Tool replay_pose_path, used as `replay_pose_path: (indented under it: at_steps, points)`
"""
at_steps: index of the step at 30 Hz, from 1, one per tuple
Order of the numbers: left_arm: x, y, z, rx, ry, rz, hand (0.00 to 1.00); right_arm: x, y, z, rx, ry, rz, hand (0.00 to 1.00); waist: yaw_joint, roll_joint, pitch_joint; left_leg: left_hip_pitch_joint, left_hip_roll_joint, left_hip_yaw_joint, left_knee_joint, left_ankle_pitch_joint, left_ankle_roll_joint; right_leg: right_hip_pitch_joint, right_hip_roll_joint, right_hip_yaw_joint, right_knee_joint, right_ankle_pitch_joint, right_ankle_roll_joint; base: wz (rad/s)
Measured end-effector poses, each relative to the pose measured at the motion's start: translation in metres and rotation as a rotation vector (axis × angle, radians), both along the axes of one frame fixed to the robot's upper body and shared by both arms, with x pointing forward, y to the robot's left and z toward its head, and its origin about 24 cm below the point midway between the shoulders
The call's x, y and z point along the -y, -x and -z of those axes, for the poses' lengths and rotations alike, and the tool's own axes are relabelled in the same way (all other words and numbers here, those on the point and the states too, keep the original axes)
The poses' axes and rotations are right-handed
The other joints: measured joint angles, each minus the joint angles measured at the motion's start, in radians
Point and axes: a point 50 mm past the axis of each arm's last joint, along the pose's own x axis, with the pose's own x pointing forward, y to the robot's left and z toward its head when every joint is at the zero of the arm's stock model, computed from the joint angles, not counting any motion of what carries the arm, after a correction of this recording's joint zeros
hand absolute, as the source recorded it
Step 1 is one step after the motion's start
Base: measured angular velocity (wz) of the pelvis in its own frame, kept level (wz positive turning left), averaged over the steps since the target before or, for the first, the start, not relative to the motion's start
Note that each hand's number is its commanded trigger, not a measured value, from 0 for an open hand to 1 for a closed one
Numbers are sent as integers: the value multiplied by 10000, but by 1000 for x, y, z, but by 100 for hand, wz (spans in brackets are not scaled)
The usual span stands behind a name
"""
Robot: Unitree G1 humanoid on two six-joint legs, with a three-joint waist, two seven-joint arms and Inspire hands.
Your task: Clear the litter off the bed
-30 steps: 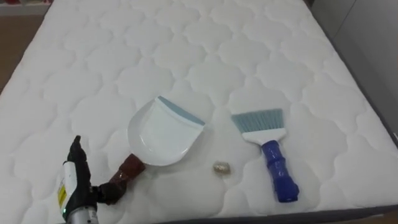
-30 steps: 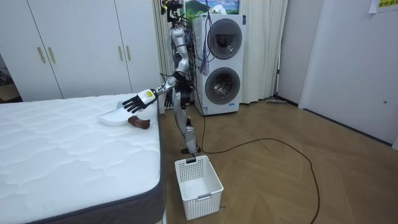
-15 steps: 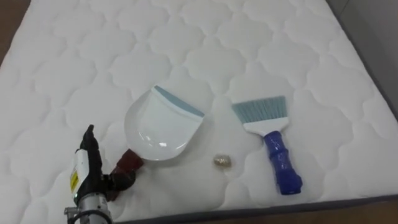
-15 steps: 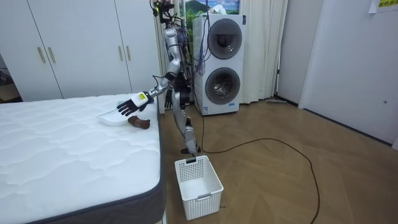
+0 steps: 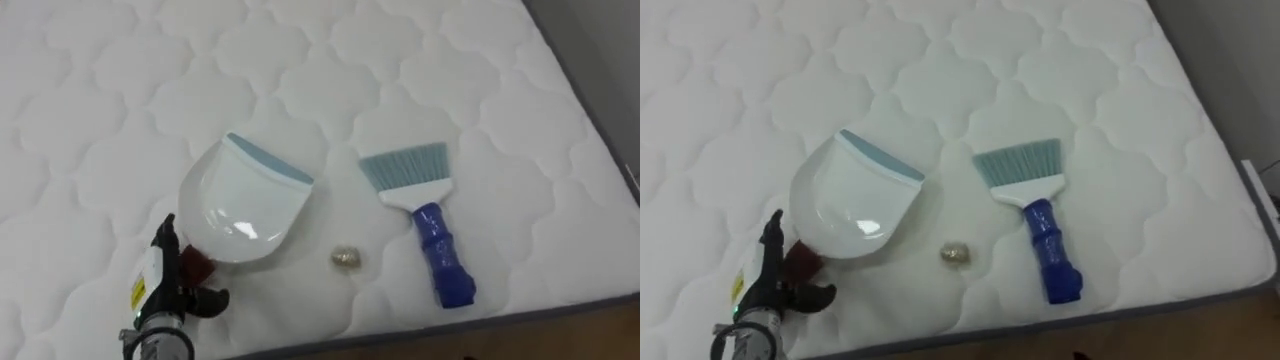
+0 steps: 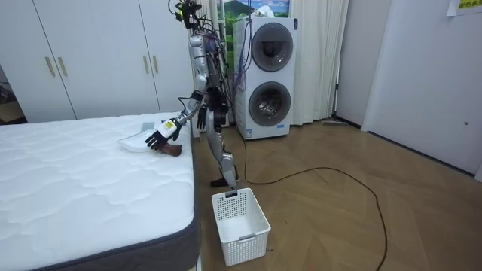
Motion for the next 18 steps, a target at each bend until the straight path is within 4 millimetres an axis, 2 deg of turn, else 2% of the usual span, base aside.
replay_pose_path:
  at_steps: [1,2,3,4,6,9,13,18]
  points:
    - [2,-2,3,-254,117,-67,0,1,-4,-1,60,146,-149,0,-253,113,76,-246,72,34,247,-131,-263,-55,3,-340,-96,798,-114,6]
    - [4,-7,3,-255,168,-67,0,2,0,0,-125,248,-154,0,-361,113,75,-415,75,462,241,-75,-370,-63,-53,-334,-139,801,-116,41]
    - [5,-13,-1,-87,177,-25,0,2,4,2,-295,216,21,0,-376,99,85,-547,140,880,94,-1,-430,-95,-55,-10,-152,800,-115,38]
    - [5,-16,-2,-11,177,-22,0,2,5,2,-314,211,16,0,-397,96,91,-652,168,976,-15,62,-463,-118,-53,156,-153,795,-105,39]
    - [6,-25,-7,172,149,59,0,2,5,2,-369,189,41,0,-333,44,65,-742,210,1463,-96,190,-364,-235,-7,289,-84,763,8,27]
    - [6,-21,-3,-40,122,74,0,1,-1,1,-265,230,-91,0,-266,36,63,-953,49,1496,46,212,-323,-358,-46,146,-130,803,69,-1]
    - [6,-19,-1,-195,110,26,0,2,0,1,-371,258,-79,0,-272,40,61,-1076,9,1496,110,250,-261,-453,-121,75,-93,807,81,3]
    - [8,-15,3,-395,169,-13,0,3,0,1,-419,255,-12,0,-233,54,57,-1288,-32,1508,360,275,-222,-704,-129,261,245,750,75,0]
